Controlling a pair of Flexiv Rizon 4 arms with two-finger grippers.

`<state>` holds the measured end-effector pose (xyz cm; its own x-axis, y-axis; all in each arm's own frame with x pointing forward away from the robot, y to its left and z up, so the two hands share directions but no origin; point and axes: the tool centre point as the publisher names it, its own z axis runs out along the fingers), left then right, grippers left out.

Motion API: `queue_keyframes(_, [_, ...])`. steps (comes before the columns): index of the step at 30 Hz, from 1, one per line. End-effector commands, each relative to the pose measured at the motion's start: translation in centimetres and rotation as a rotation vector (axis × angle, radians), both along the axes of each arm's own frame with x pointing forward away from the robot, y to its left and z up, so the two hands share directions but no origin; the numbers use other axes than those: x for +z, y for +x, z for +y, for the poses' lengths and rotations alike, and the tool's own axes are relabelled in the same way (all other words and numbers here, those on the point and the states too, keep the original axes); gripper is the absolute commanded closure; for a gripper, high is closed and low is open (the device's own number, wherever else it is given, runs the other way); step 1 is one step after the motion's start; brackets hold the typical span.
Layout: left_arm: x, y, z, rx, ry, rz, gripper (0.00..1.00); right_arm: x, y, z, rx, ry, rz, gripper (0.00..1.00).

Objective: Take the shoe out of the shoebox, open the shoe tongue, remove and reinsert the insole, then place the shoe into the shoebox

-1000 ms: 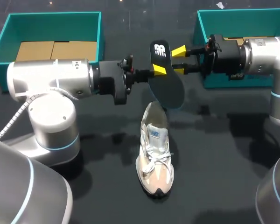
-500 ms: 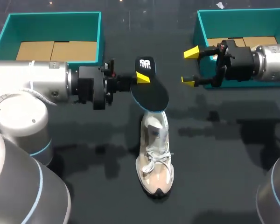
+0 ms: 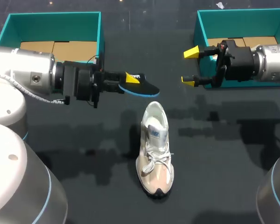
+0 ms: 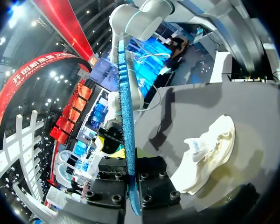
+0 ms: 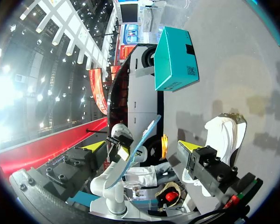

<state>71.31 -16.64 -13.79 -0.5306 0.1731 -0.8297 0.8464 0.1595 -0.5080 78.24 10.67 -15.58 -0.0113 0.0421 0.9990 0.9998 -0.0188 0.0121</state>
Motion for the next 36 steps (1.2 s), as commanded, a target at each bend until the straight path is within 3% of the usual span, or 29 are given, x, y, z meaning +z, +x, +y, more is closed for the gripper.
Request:
queue_keyframes(1, [0.1, 0.1, 0.2, -0.010, 0.013, 0.002, 1.00, 0.0, -0.1, 0.0, -0.001, -0.002, 0.001, 0.00])
queue_keyframes(3, [0.1, 0.2, 0.0, 0.007, 0.007, 0.018, 1.00, 0.0, -0.1, 0.0, -0.001, -0.002, 0.001, 0.00])
queue_keyframes(15, [2.1, 1.0, 2.0, 0.132, 0.099, 0.815, 1.00, 0.0, -0.1, 0.0, -0.001, -0.002, 0.001, 0.00])
queue_keyframes(23, [2.5, 1.5, 3.4, 0.120, 0.025, 1.238, 1.00, 0.0, -0.1, 0.0, -0.001, -0.002, 0.001, 0.00])
queue_keyframes(26, [2.9, 1.2, 3.5, 0.110, -0.057, 1.242, 1.00, 0.0, -0.1, 0.0, -0.001, -0.002, 0.001, 0.00])
queue_keyframes(36, [2.9, 1.2, 3.5, 0.110, -0.057, 1.242, 1.00, 0.0, -0.1, 0.0, -0.001, -0.002, 0.001, 0.00])
